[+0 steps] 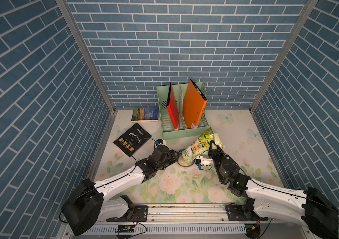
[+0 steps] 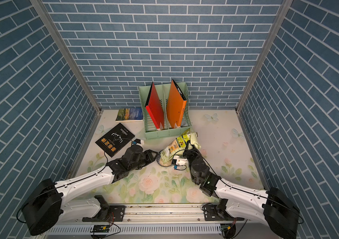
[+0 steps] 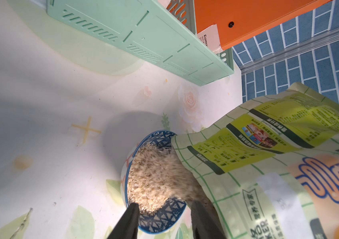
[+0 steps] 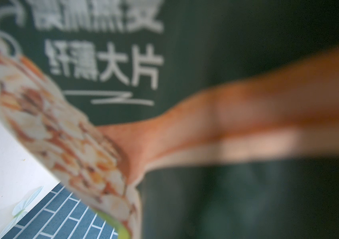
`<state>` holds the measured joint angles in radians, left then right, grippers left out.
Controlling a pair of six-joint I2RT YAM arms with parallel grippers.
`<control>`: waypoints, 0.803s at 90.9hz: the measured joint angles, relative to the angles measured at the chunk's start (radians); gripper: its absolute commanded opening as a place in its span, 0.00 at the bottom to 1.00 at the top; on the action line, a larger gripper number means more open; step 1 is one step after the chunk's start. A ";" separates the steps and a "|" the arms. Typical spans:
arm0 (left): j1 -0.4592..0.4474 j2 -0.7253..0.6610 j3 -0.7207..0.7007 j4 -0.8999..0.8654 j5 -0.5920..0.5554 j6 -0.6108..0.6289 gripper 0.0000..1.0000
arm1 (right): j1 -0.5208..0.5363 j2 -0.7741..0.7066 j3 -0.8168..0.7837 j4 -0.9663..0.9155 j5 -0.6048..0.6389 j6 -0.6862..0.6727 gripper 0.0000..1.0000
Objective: Pour the oats into the breakfast bowl
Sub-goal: Pour the oats into the bowl.
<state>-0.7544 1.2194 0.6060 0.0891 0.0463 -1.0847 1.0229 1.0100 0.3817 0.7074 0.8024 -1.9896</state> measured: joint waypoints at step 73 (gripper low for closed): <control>0.000 0.011 0.000 0.004 0.000 0.000 0.46 | 0.002 -0.008 0.000 0.007 -0.009 0.003 0.00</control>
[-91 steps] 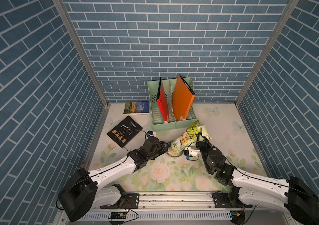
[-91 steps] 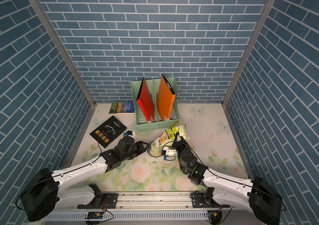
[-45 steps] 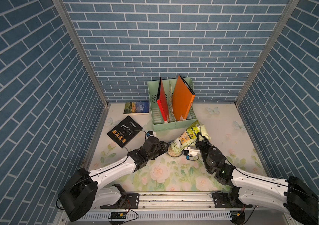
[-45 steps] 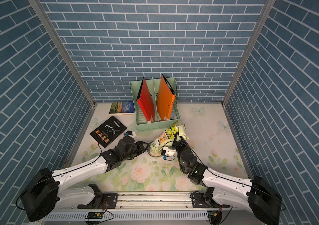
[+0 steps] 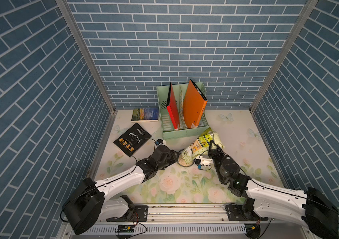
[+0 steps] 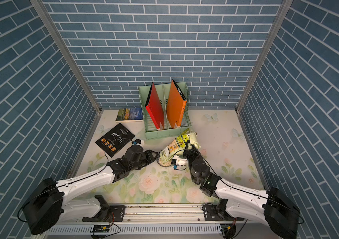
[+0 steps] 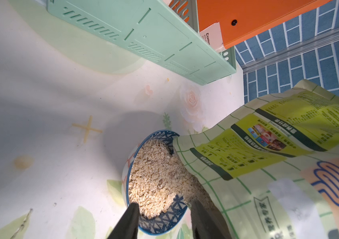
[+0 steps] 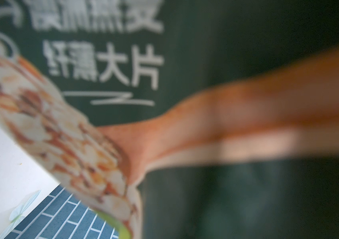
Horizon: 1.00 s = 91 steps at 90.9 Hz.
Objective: Pour the oats into the breakfast bowl
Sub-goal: Pour the oats into the bowl.
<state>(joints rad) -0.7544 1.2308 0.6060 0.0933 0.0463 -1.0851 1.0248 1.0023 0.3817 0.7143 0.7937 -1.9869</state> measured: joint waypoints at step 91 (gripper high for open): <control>0.000 0.010 0.000 0.000 0.001 0.000 0.46 | -0.020 -0.037 0.016 -0.051 -0.030 0.001 0.00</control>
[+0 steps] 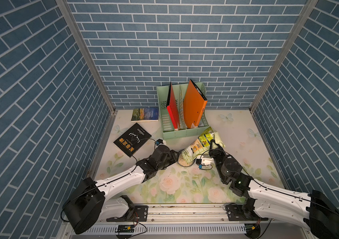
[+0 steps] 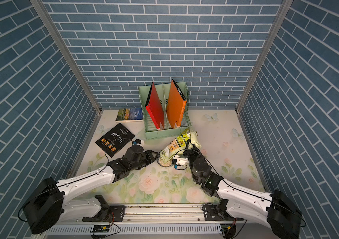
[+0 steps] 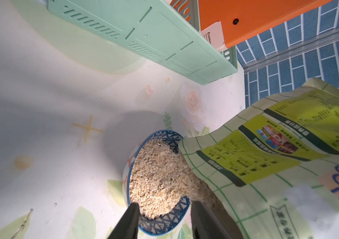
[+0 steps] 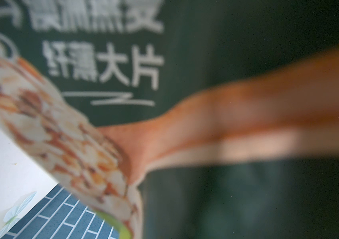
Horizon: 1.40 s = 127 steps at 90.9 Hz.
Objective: Pour the oats into the breakfast bowl
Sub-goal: Pour the oats into the bowl.
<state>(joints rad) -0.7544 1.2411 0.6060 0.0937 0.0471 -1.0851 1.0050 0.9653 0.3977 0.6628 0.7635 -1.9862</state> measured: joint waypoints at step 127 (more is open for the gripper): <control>0.000 0.014 0.009 -0.013 -0.001 0.001 0.46 | -0.009 0.012 0.007 -0.042 -0.046 0.065 0.00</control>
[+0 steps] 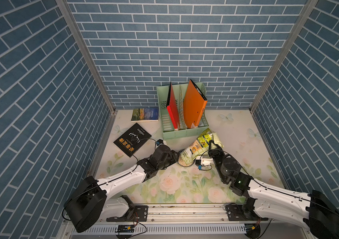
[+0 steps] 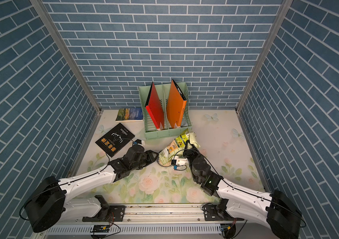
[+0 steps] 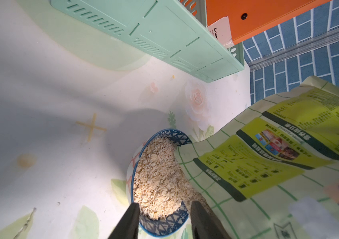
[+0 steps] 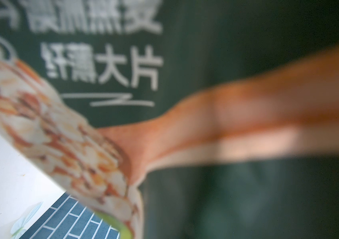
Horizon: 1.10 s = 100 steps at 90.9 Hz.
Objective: Pour the oats into the breakfast bowl
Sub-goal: Pour the oats into the bowl.
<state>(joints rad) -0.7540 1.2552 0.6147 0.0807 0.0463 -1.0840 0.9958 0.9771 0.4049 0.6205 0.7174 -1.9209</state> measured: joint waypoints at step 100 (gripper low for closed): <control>0.001 -0.006 0.000 -0.001 -0.024 -0.001 0.46 | 0.001 0.046 0.036 0.015 0.003 0.059 0.00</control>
<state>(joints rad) -0.7528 1.2488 0.6147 0.0799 0.0227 -1.0847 0.9970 1.0229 0.4408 0.6357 0.7208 -1.8622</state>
